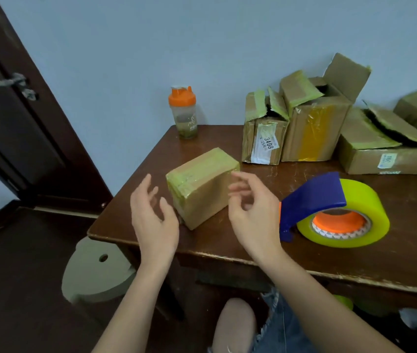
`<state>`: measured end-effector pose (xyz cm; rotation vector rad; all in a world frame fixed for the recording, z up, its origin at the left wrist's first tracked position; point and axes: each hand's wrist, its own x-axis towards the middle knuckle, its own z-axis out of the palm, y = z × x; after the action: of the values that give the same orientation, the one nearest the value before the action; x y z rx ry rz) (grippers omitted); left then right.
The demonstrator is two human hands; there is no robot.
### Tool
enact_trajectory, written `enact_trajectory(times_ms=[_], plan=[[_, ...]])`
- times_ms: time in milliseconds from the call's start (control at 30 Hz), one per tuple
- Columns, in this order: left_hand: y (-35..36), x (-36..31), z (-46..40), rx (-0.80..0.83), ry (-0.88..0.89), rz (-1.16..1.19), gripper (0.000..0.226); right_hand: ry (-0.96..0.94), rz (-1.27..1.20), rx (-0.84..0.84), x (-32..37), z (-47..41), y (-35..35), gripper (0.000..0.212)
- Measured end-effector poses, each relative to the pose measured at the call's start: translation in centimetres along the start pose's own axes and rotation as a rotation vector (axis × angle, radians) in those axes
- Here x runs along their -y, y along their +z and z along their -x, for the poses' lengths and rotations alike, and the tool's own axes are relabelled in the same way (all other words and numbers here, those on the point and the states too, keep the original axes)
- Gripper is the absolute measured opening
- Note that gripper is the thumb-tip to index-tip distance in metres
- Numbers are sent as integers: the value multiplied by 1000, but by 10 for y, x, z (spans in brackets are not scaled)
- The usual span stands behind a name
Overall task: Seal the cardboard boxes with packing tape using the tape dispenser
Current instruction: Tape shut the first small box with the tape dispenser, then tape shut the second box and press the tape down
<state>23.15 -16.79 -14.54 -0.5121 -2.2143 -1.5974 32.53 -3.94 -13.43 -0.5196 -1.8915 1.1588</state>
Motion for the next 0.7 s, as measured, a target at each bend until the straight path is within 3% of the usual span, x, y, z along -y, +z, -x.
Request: enact_trajectory(times_ms=[67, 133, 200, 267, 400, 533, 600, 700], plan=[[-4, -4, 10, -27, 97, 17, 33, 70, 44, -4, 5, -18, -3, 55], [-3, -4, 14, 79, 109, 4, 28, 172, 59, 138, 7, -35, -2, 70], [2, -1, 11, 217, 70, -46, 42, 277, 15, 314, 11, -44, 1, 79], [5, 4, 1, 284, 15, -111, 54, 293, 33, 360, 11, -45, 2, 71], [-4, 8, -26, 172, -187, -245, 50, 279, 108, 81, 13, -45, -13, 40], [-2, -1, -9, 52, -158, -161, 49, 252, 205, 310, 11, -43, -21, 53], [5, -6, 8, 189, -85, -38, 56, 260, 216, 420, 11, -41, -19, 48], [16, -1, 14, 461, 44, -63, 61, 232, 247, 408, 8, -42, -18, 41]])
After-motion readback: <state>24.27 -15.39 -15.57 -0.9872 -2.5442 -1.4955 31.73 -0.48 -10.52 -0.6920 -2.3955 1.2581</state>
